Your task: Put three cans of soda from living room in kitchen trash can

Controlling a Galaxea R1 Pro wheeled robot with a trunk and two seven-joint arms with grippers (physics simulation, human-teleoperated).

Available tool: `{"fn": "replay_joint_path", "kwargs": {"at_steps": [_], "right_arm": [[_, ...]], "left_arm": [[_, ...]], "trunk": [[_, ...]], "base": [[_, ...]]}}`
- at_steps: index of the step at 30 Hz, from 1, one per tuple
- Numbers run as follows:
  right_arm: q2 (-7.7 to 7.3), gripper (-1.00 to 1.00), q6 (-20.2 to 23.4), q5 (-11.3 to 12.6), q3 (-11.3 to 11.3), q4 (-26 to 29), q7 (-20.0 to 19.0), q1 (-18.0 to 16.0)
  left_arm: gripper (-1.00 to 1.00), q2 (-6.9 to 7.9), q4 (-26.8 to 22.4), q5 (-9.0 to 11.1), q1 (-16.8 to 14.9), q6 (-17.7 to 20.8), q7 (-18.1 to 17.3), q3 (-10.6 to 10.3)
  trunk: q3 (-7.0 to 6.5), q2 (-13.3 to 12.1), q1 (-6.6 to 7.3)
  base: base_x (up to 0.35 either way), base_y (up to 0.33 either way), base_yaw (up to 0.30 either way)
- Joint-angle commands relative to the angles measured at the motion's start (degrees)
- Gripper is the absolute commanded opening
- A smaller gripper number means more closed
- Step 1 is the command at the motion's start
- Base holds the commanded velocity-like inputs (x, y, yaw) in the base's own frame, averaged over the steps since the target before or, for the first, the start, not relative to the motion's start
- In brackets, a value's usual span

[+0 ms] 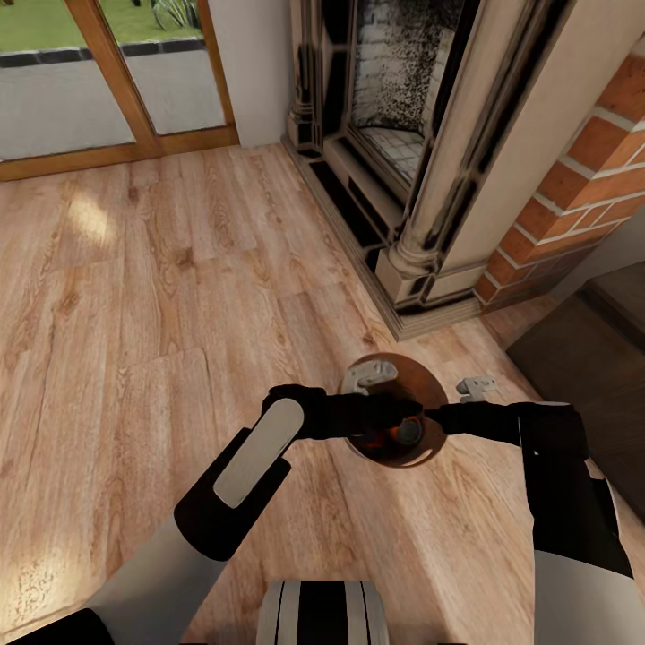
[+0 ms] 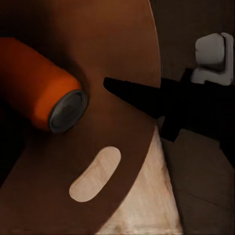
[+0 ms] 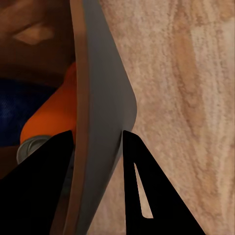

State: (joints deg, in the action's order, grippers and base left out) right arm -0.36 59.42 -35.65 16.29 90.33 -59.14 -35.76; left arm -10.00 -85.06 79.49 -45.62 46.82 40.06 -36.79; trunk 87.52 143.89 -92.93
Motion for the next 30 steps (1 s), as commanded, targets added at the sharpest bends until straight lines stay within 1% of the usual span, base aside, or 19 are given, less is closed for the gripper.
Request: {"fn": "replay_joint_path", "kwargs": {"at_steps": [1,3,5,6,7,8,9,10,11,12,13,15,17,19,21,22,23,25,30], "right_arm": [[-0.04,-1.00,0.58,1.11,-0.03,0.02,-0.10,-0.01],[-0.08,-1.00,0.58,1.11,-0.03,0.02,-0.10,-0.01],[-0.19,-1.00,0.58,1.11,-0.03,0.02,-0.10,-0.01],[-0.20,-1.00,0.58,1.11,-0.03,0.02,-0.10,-0.01],[-0.26,-1.00,0.58,1.11,-0.03,0.02,-0.10,-0.01],[-0.30,-1.00,0.58,1.11,-0.03,0.02,-0.10,-0.01],[-0.33,-1.00,0.58,1.11,-0.03,0.02,-0.10,-0.01],[-0.33,-1.00,0.58,1.11,-0.03,0.02,-0.10,-0.01],[-0.35,-1.00,0.58,1.09,-0.03,0.02,-0.10,-0.01],[-0.37,-1.00,0.58,1.09,-0.03,0.02,-0.10,-0.01],[-0.38,-1.00,0.58,1.10,-0.03,0.02,-0.08,-0.01],[-0.40,-1.00,0.58,1.05,-0.03,0.02,-0.04,-0.01],[-0.44,-1.00,0.58,1.03,0.00,0.02,0.02,-0.01],[-0.89,-1.00,0.58,1.02,0.06,0.02,0.04,-0.01],[-1.03,-1.00,0.58,1.02,0.11,0.02,0.04,-0.01],[-1.09,-1.00,0.58,1.02,0.13,0.02,0.06,-0.01],[-1.11,-1.00,0.58,1.02,0.14,0.02,0.03,-0.01],[-1.12,-1.00,0.58,1.02,0.14,0.02,0.01,-0.01],[-1.13,-1.00,0.58,1.02,0.14,0.02,0.02,-0.01]], "left_arm": [[1.00,0.00,-0.72,0.06,0.00,3.44,-0.12,0.39],[1.00,0.00,-1.58,0.12,0.01,8.41,-0.29,1.06],[1.00,0.12,-2.09,0.50,0.01,10.99,-0.75,2.30],[1.00,0.48,-2.17,0.76,0.01,11.36,-0.93,2.68],[1.00,2.13,-2.36,2.12,0.01,12.09,-2.09,3.67],[1.00,4.94,-2.55,4.10,0.01,12.43,-4.84,4.32],[1.00,9.90,-2.81,5.75,0.01,12.56,-11.40,4.76],[1.00,11.18,-2.87,5.96,0.01,12.55,-13.37,4.82],[1.00,16.05,-3.03,6.47,0.01,12.50,-21.57,4.96],[1.00,17.23,-3.06,6.54,0.01,12.49,-23.61,4.98],[1.00,19.61,-3.10,6.64,0.02,12.40,-27.60,5.01],[1.00,25.05,-3.10,6.75,0.12,11.98,-34.94,5.04],[1.00,30.37,-3.10,6.79,0.20,9.80,-40.10,5.01],[1.00,38.26,-3.09,6.88,0.32,4.00,-46.02,4.65],[1.00,42.27,-3.09,6.89,0.58,1.60,-49.88,4.53],[1.00,44.56,-3.11,6.90,0.79,0.46,-52.60,4.43],[1.00,45.15,-3.12,6.90,0.86,0.18,-53.29,4.41],[1.00,45.67,-3.15,6.90,0.91,-0.07,-53.87,4.33],[1.00,46.15,-3.10,6.84,0.97,-0.44,-54.15,3.15]], "trunk": [[0.00,0.00,0.00],[0.00,0.00,0.00],[0.00,0.00,0.00],[0.00,0.00,0.00],[0.00,0.00,0.00],[0.00,0.00,0.00],[0.00,0.00,0.00],[0.00,0.00,0.00],[0.00,0.00,0.00],[0.00,0.00,0.00],[0.00,0.00,0.00],[0.00,0.00,0.00],[0.00,0.00,0.00],[0.00,0.00,0.00],[0.00,0.00,0.00],[0.00,0.00,0.00],[0.00,0.00,0.00],[0.00,0.00,0.00],[0.00,0.00,0.00]], "base": [[0.000,0.000,0.000],[0.000,0.000,0.000],[0.000,0.000,0.000],[0.000,0.000,0.000],[0.000,0.000,0.000],[0.000,0.000,0.000],[0.000,0.000,0.000],[0.000,0.000,0.000],[0.000,0.000,0.000],[0.000,0.000,0.000],[0.000,0.000,0.000],[0.000,0.000,0.000],[0.000,0.000,0.000],[0.000,0.000,0.000],[0.000,0.000,0.000],[0.000,0.000,0.000],[0.000,0.000,0.000],[0.000,0.000,0.000],[0.000,0.000,0.000]]}}
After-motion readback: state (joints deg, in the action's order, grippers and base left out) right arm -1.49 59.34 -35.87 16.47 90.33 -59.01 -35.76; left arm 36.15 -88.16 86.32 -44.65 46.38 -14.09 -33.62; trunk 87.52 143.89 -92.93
